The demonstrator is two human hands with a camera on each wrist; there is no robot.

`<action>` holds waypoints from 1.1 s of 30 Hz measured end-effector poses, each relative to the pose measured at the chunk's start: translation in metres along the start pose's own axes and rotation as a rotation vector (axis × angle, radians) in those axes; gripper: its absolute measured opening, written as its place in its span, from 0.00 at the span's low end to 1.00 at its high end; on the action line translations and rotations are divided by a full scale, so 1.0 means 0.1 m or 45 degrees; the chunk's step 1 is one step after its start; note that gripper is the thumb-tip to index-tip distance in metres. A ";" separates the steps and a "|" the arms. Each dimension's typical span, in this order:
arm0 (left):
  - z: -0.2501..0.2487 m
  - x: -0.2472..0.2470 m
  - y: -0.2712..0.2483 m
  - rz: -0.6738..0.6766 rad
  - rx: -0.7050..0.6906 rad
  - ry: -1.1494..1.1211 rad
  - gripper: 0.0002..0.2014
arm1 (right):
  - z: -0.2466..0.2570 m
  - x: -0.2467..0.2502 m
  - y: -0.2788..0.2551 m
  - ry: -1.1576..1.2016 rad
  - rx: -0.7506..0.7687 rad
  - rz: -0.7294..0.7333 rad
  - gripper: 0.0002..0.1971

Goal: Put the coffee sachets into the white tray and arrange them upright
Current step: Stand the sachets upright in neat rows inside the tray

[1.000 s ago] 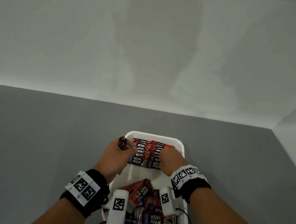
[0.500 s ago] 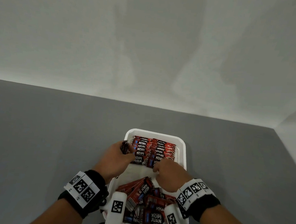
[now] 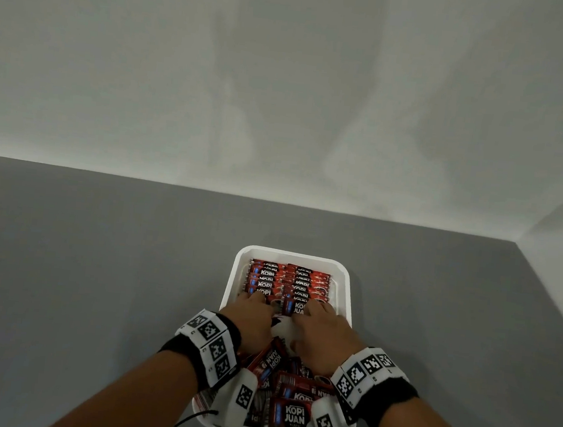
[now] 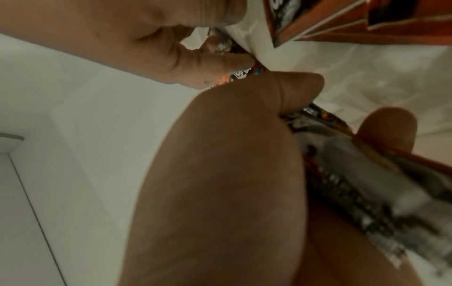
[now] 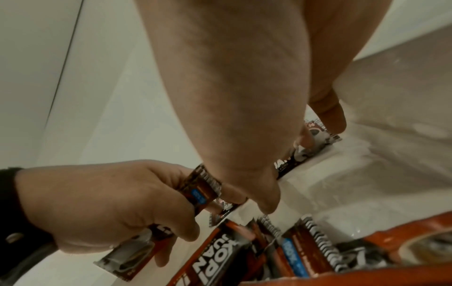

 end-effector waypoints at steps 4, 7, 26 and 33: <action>-0.02 -0.02 0.04 -0.049 -0.036 0.076 0.25 | 0.00 0.00 0.00 -0.002 0.010 -0.012 0.22; -0.03 0.01 0.05 -0.104 -0.045 0.086 0.21 | 0.00 0.00 0.00 0.002 -0.010 -0.020 0.25; -0.03 0.44 -0.15 -0.293 0.104 -0.549 0.02 | -0.01 0.08 0.01 0.110 -0.057 -0.002 0.23; 0.10 0.66 -0.33 -0.413 0.327 -1.659 0.11 | -0.07 0.48 0.04 0.617 -0.182 -0.195 0.19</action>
Point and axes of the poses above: each hand's wrist, its own y-axis towards the middle knuckle, its own x-axis out of the back of the hand, z = x × y, the point moved 10 cm from there along y, towards the middle knuckle, and after that the axes turned 12 degrees about -z, right-handed, at the moved point
